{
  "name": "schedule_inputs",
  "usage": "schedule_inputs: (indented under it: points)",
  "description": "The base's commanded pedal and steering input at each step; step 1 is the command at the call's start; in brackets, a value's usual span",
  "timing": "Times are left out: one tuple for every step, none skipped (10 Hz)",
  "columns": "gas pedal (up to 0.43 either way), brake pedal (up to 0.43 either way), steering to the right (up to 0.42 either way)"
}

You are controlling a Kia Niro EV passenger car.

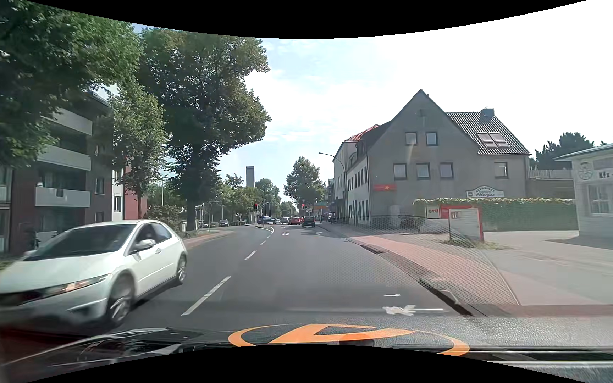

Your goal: Follow the waypoints while adhering to traffic rules and regulations

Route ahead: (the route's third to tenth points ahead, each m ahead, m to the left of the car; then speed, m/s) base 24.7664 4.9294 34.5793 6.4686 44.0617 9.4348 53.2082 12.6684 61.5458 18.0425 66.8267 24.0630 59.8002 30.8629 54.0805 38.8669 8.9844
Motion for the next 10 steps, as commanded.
schedule_inputs:
  points:
    - [0.000, 0.000, -0.029]
    - [0.000, 0.000, -0.032]
    - [0.000, 0.000, -0.036]
    - [0.000, 0.000, -0.041]
    - [0.000, 0.000, -0.045]
    - [0.000, 0.000, -0.049]
    - [0.000, 0.000, -0.051]
    - [0.000, 0.000, -0.053]
    - [0.000, 0.000, -0.055]
    - [0.000, 0.000, -0.055]
